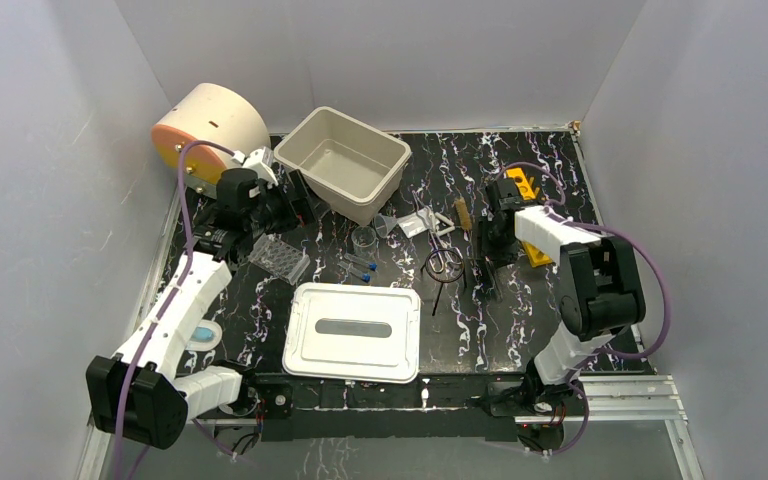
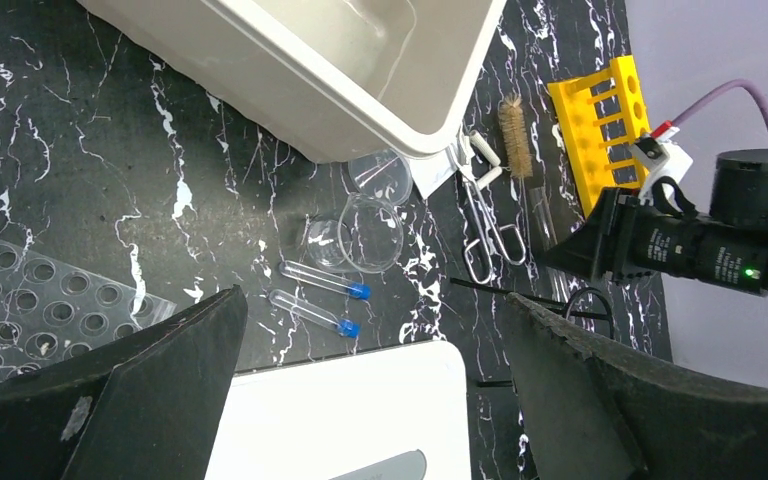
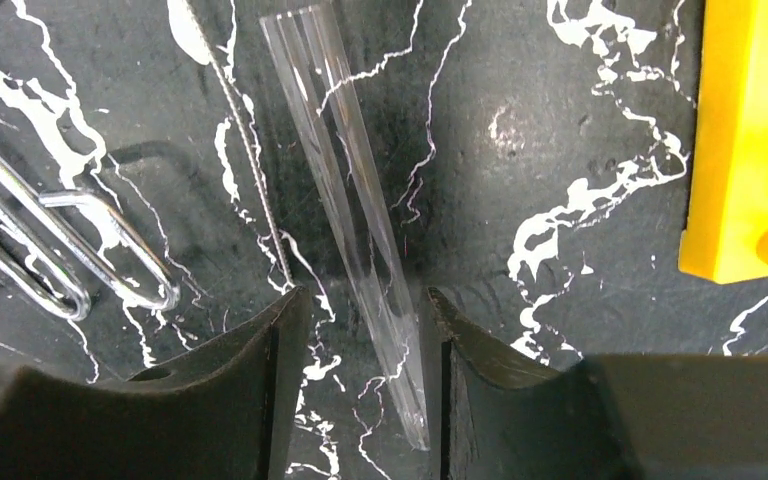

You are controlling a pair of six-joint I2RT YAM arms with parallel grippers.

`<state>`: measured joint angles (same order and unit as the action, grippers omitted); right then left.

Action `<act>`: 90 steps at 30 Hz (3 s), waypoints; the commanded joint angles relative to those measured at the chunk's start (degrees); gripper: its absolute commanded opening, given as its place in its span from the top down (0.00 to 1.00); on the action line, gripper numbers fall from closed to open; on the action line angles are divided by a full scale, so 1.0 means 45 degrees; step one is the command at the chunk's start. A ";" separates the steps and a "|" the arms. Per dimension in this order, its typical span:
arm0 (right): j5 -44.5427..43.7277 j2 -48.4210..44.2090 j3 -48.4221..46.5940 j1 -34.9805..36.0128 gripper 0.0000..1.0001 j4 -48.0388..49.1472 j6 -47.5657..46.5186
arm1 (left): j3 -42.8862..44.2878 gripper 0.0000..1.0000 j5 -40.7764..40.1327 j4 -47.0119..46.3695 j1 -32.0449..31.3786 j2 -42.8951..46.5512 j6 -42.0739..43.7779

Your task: Organize the chemistry lab equipment

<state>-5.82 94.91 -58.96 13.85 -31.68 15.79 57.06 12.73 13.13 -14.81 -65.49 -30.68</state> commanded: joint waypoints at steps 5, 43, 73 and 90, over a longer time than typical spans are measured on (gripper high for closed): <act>-0.0723 0.0702 -0.0780 -0.0043 0.51 0.0750 -0.0716 | 0.0760 0.02 0.1189 -0.0435 -0.0047 -0.0380 -0.0019; 0.1387 -0.4352 -0.4259 -0.0196 0.76 0.0886 0.2724 | 0.5224 0.02 0.2549 -0.2531 -0.4254 -0.4724 -0.2295; 0.5430 -0.6321 -0.2567 -0.0209 0.75 0.3135 0.7208 | 0.6710 0.44 0.5225 -0.5135 -0.6371 -0.7740 -0.5100; 0.6560 -0.5772 -0.2564 -0.0278 0.53 0.2872 0.6783 | 0.6309 1.00 0.5796 -0.4369 -0.6362 -0.7046 -0.1835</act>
<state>20.62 67.99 -68.53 13.08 -19.38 47.77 84.71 38.44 -9.23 -43.05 -101.49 -46.17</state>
